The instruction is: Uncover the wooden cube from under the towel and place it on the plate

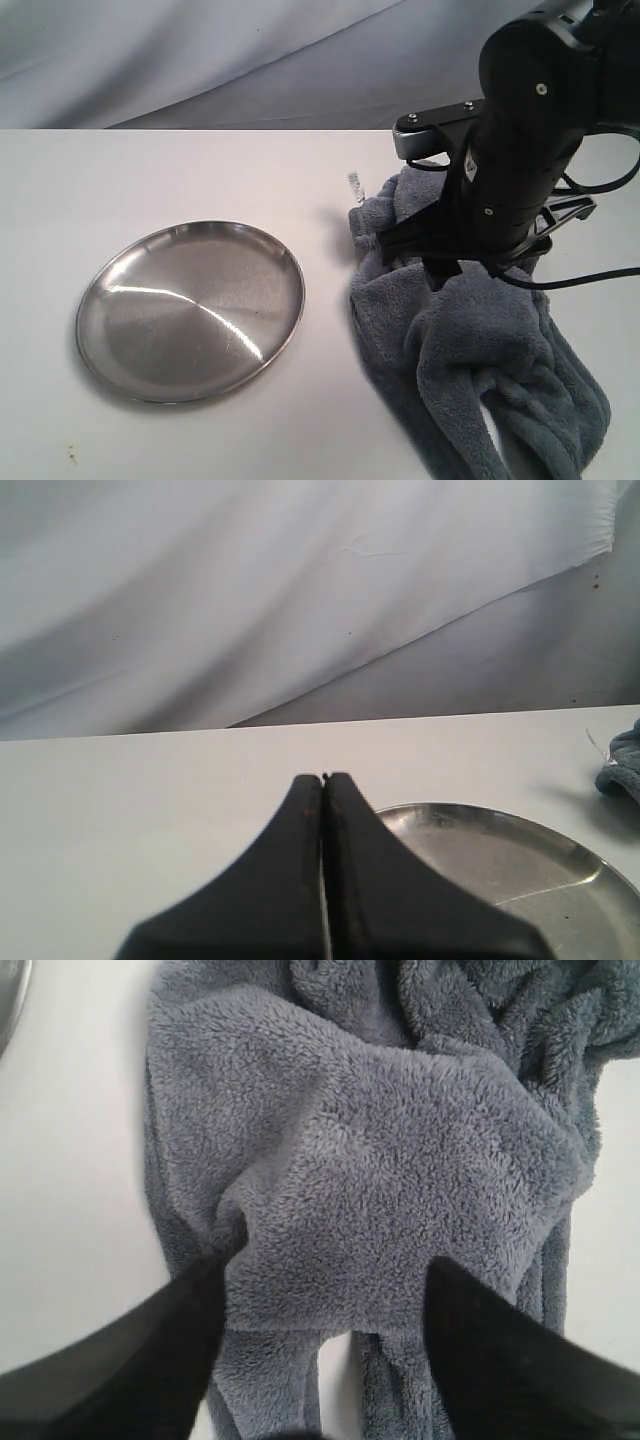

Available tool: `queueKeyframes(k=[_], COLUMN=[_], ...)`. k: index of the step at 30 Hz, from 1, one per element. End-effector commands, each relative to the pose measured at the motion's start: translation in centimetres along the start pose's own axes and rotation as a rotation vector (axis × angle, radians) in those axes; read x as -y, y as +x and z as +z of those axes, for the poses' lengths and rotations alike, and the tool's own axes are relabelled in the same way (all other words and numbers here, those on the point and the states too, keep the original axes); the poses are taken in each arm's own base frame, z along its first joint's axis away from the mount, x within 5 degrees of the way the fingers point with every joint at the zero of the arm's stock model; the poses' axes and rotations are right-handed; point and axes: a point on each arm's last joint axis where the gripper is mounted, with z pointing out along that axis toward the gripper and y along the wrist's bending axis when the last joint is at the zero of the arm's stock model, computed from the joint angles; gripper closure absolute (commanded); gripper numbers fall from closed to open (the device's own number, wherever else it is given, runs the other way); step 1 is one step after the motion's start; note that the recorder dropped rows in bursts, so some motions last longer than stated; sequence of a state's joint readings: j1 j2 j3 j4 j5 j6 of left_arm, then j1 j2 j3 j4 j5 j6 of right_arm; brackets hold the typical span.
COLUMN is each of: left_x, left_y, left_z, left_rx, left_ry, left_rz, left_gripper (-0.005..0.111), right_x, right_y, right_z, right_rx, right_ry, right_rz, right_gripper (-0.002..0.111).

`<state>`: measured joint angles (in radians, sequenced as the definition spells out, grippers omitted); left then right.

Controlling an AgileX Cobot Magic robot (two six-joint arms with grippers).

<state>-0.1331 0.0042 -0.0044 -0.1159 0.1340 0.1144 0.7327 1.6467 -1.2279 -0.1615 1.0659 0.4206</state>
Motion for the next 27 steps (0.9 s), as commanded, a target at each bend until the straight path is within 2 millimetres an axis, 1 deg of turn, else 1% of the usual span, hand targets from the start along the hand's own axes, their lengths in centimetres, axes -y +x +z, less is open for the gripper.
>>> queueKeyframes(k=[1, 5, 7, 10, 11, 14, 18, 21, 24, 27], left_x=[0.0, 0.0, 0.0, 0.0, 0.0, 0.0, 0.0, 0.0, 0.0, 0.0], left_y=[0.1, 0.1, 0.1, 0.1, 0.1, 0.1, 0.1, 0.1, 0.1, 0.1], left_z=[0.0, 0.0, 0.0, 0.0, 0.0, 0.0, 0.0, 0.0, 0.0, 0.0], left_rx=[0.002, 0.002, 0.002, 0.002, 0.002, 0.002, 0.002, 0.002, 0.002, 0.002], left_ry=[0.005, 0.005, 0.005, 0.005, 0.005, 0.005, 0.005, 0.005, 0.005, 0.005], left_rz=[-0.004, -0.004, -0.004, -0.004, -0.004, -0.004, -0.004, -0.004, -0.004, -0.004], left_gripper=[0.107, 0.107, 0.107, 0.107, 0.107, 0.107, 0.107, 0.107, 0.107, 0.107], right_x=[0.3, 0.2, 0.1, -0.2, -0.4, -0.6, -0.5, -0.5, -0.5, -0.5], right_y=[-0.3, -0.6, -0.7, -1.0, -1.2, -1.5, -1.7, -1.6, -1.6, -1.6], right_z=[-0.2, -0.2, 0.3, 1.9, 2.8, 4.7, 6.2, 6.7, 7.1, 7.2], right_rx=[0.021, 0.048, 0.044, 0.006, -0.003, -0.026, -0.049, -0.062, -0.075, -0.079], right_ry=[0.008, 0.003, 0.003, 0.020, 0.029, 0.055, 0.105, 0.116, 0.121, 0.123], right_rz=[0.003, 0.006, 0.008, 0.000, 0.006, -0.002, -0.004, -0.008, -0.010, -0.010], right_gripper=[0.041, 0.041, 0.041, 0.041, 0.041, 0.041, 0.041, 0.041, 0.044, 0.053])
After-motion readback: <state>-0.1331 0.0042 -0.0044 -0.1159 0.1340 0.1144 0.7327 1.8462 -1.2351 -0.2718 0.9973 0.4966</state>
